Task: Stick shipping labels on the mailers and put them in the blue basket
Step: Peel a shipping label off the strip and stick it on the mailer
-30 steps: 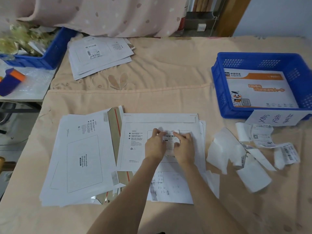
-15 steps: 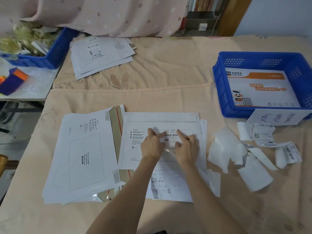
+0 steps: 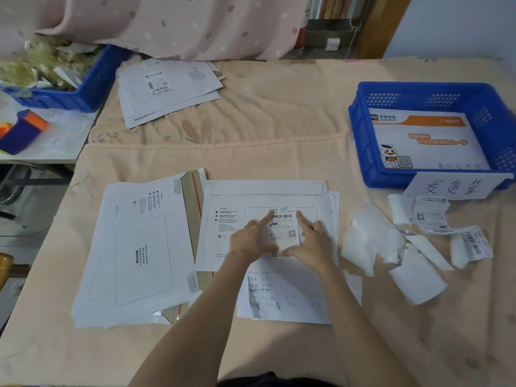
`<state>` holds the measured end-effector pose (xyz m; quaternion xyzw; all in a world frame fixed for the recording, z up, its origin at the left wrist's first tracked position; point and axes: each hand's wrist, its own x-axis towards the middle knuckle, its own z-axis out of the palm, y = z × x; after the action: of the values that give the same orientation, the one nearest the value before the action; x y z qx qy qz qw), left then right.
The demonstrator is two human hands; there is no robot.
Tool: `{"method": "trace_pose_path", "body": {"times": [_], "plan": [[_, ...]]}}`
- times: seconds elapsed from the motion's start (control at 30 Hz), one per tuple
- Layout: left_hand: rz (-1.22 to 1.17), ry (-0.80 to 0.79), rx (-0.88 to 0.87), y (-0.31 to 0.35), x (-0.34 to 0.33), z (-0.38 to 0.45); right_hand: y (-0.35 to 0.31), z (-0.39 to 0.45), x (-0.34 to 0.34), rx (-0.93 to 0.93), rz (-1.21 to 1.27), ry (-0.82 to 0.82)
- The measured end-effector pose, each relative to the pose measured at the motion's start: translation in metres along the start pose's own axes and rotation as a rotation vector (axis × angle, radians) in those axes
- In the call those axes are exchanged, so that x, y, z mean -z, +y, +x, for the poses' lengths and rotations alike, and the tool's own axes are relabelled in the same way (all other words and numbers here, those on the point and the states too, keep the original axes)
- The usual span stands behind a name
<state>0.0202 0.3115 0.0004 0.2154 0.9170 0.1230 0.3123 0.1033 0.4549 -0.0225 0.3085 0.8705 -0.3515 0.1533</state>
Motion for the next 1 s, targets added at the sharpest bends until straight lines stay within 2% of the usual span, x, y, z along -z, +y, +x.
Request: {"method": "trace_pose_path", "body": {"times": [0.4,0.57,0.63,0.77,1.0], "plan": [[-0.031,-0.052,-0.008,-0.003,-0.001,0.0,-0.003,-0.002,0.008,0.007,-0.162,-0.085],[0.058,-0.073,-0.041,-0.002,0.002,-0.001,-0.015,-0.004,0.009,0.047,-0.259,-0.029],[0.086,-0.086,-0.052,-0.001,0.004,0.0,-0.017,-0.002,0.012,0.056,-0.3,-0.067],[0.084,-0.111,-0.037,0.0,0.008,0.003,-0.018,0.005,0.02,0.005,-0.328,-0.196],[0.075,-0.125,-0.025,0.001,0.008,0.0,-0.015,0.005,0.016,-0.005,-0.259,-0.173]]}}
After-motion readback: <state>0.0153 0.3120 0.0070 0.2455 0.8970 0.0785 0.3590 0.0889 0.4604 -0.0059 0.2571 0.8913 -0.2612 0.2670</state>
